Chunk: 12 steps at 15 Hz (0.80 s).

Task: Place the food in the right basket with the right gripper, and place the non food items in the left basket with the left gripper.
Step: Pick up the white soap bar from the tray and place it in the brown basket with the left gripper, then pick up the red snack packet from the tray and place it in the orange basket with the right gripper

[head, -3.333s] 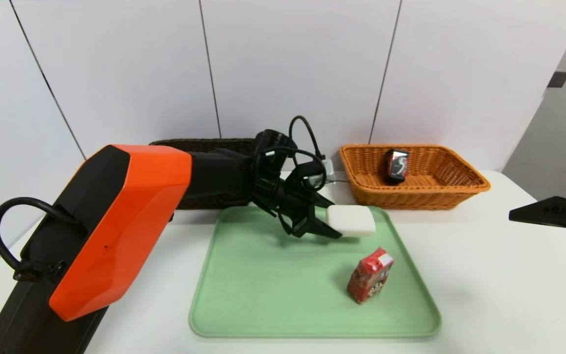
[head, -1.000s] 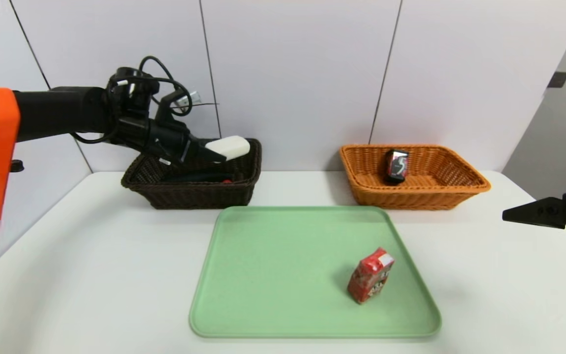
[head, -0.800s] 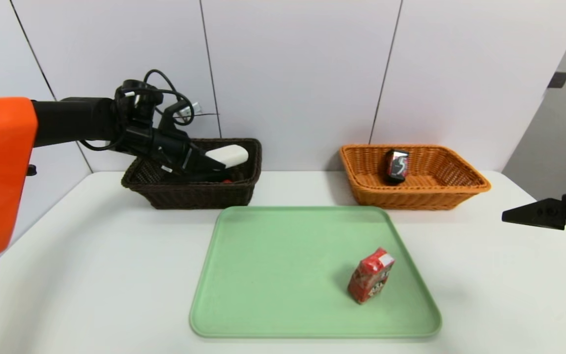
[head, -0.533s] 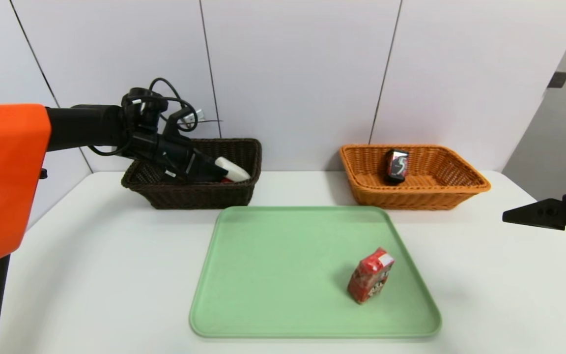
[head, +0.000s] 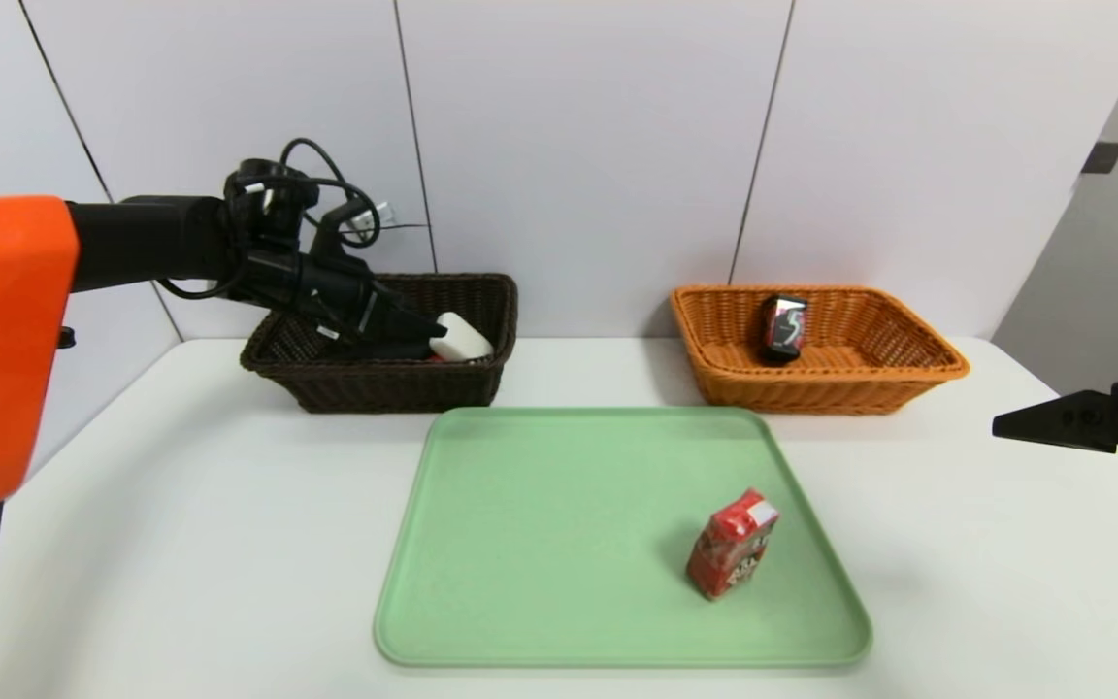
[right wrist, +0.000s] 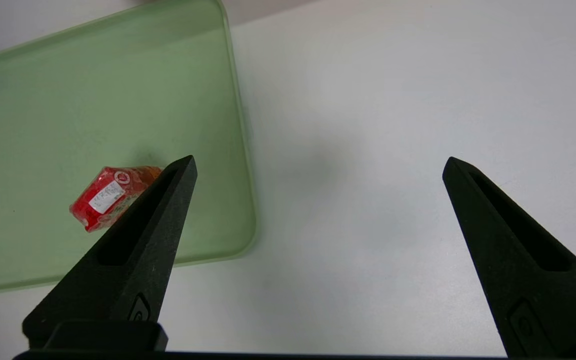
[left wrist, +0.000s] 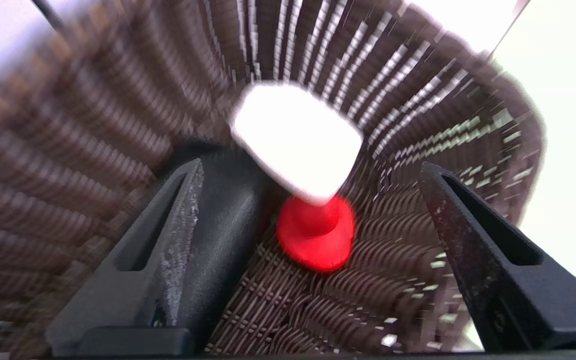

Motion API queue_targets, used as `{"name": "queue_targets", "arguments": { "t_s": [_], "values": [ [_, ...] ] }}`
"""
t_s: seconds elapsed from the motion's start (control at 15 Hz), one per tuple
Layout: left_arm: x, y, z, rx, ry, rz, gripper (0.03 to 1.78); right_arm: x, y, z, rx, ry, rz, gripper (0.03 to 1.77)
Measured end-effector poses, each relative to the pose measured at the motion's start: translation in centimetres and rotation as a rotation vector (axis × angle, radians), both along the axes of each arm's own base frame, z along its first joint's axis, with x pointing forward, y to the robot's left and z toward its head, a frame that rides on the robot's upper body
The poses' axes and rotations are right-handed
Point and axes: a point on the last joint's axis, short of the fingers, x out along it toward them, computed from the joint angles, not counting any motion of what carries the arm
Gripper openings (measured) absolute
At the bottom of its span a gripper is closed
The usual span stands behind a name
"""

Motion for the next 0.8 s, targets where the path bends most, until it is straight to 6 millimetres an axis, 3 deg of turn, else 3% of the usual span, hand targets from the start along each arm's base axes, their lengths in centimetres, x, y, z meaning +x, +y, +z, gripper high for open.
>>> {"name": "queue_targets", "arguments": {
  "t_s": [0.4,0.67,0.8],
  "values": [
    [-4.1,-0.1,7.7,-0.093,-0.128,0.042,1.62,-0.3,-0.1,0.0,0.002,-0.007,-0.002,1.7],
    [-7.7,-1.3,10.2,-0.098,-0.06,0.083,1.66,-0.2,-0.1,-0.3,0.016,-0.061,0.001,1.7],
    [-9.4,-3.1,11.1,-0.08,-0.028,0.13,1.67,-0.2,0.0,-0.4,0.016,-0.061,0.003,1.7]
  ]
}}
